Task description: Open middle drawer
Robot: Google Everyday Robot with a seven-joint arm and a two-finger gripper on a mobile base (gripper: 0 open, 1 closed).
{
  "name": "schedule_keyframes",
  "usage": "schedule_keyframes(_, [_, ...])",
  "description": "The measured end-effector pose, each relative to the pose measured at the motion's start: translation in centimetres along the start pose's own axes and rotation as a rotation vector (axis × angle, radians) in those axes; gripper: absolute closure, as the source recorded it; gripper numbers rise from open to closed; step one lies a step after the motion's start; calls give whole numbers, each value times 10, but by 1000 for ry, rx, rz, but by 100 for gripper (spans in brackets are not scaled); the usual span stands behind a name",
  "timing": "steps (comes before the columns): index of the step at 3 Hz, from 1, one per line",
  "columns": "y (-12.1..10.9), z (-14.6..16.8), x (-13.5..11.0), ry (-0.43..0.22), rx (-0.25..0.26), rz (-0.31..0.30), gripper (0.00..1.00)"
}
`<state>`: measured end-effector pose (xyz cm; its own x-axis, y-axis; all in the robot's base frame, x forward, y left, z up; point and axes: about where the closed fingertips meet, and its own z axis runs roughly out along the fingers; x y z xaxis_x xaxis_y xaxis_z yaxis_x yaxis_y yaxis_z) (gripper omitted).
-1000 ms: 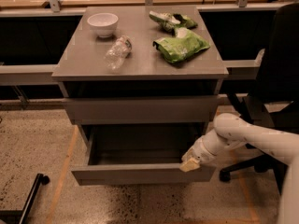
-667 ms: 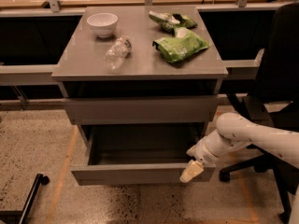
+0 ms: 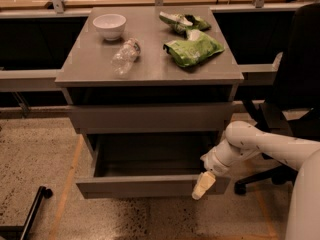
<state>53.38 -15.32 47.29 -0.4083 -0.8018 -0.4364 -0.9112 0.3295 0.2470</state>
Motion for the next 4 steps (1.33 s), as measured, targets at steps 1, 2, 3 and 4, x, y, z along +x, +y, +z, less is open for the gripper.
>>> schedule_keyframes(1, [-9,24,8,21,-55,29,0])
schedule_keyframes(2, [-3,45,32,41,-125,105,0])
schedule_keyframes(3, [1,46,38,44,-135,131,18])
schedule_keyframes(4, [22,36,45,65,-134,164,42])
